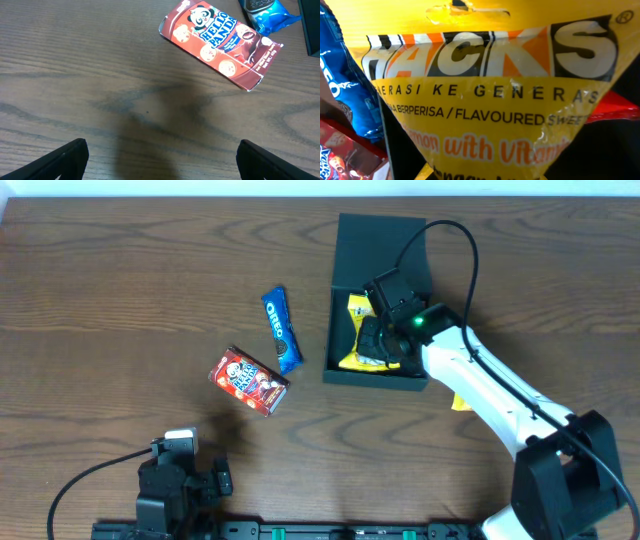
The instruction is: Pack container
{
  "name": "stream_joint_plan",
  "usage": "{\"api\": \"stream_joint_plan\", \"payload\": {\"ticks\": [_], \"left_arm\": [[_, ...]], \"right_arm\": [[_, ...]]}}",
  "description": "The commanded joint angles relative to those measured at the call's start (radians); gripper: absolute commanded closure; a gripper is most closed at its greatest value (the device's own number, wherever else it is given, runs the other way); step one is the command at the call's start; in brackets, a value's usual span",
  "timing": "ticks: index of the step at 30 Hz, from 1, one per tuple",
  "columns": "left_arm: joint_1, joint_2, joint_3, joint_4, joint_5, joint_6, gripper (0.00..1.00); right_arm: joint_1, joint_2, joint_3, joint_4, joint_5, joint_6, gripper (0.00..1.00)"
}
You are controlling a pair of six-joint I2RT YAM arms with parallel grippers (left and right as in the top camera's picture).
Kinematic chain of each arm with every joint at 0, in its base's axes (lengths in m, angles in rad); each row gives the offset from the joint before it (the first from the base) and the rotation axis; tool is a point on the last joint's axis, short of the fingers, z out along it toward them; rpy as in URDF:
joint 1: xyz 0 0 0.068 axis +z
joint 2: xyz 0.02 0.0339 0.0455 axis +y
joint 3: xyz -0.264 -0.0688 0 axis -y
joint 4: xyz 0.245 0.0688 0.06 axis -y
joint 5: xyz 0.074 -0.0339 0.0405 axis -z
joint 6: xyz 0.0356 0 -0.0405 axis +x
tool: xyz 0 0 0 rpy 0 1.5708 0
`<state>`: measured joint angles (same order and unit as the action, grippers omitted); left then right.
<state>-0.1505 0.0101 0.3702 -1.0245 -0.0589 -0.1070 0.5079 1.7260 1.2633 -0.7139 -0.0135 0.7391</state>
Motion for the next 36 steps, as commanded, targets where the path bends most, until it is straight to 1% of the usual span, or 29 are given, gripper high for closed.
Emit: {"api": "stream_joint_plan", "payload": {"ticks": [1,3,6,10,14,22,24,25,27,28,29,30,31,34,36], "left_arm": [[0.006,-0.006,-0.030,-0.031,0.000,0.006,0.04],[0.006,-0.006,-0.030,-0.031,0.000,0.006,0.05],[0.006,-0.006,-0.030,-0.031,0.000,0.006,0.05],[0.006,-0.006,-0.030,-0.031,0.000,0.006,0.04],[0.006,-0.006,-0.030,-0.031,0.000,0.006,0.05],[0.006,-0.006,-0.030,-0.031,0.000,0.006,0.05],[0.006,-0.006,-0.030,-0.031,0.000,0.006,0.05],[0.006,-0.006,-0.030,-0.031,0.000,0.006,0.05],[0.006,-0.006,-0.030,-0.031,0.000,0.006,0.05],[0.006,-0.006,-0.030,-0.031,0.000,0.006,0.05],[0.006,-0.006,-0.030,-0.031,0.000,0.006,0.05],[0.006,-0.006,-0.030,-0.031,0.000,0.006,0.05],[0.006,-0.006,-0.030,-0.031,0.000,0.006,0.05],[0.006,-0.006,-0.030,-0.031,0.000,0.006,0.04],[0.006,-0.006,-0.030,-0.031,0.000,0.006,0.05]], "right_arm": [[-0.003,-0.002,0.027,0.014,-0.021,0.029,0.94],[-0.003,0.011,0.028,0.029,-0.032,0.017,0.93],[-0.003,0.031,0.028,0.047,-0.103,-0.015,0.93],[-0.003,0.050,0.028,0.054,-0.102,-0.015,0.92],[-0.003,0.061,0.028,0.081,-0.102,-0.084,0.86],[-0.003,0.090,0.028,0.090,-0.103,-0.086,0.79],[-0.003,0.095,0.028,0.090,-0.103,-0.086,0.73],[-0.003,0.095,0.028,0.090,-0.103,-0.086,0.68],[-0.003,0.095,0.028,0.093,-0.103,-0.086,0.56],[-0.003,0.095,0.028,0.094,-0.103,-0.085,0.48],[-0.003,0.095,0.028,0.094,-0.103,-0.085,0.28],[-0.003,0.095,0.029,0.094,-0.103,-0.086,0.11],[-0.003,0.094,0.032,0.093,-0.103,-0.086,0.01],[-0.003,0.089,0.061,0.080,-0.098,-0.092,0.01],[-0.002,0.072,0.106,0.047,-0.079,-0.133,0.01]]}}
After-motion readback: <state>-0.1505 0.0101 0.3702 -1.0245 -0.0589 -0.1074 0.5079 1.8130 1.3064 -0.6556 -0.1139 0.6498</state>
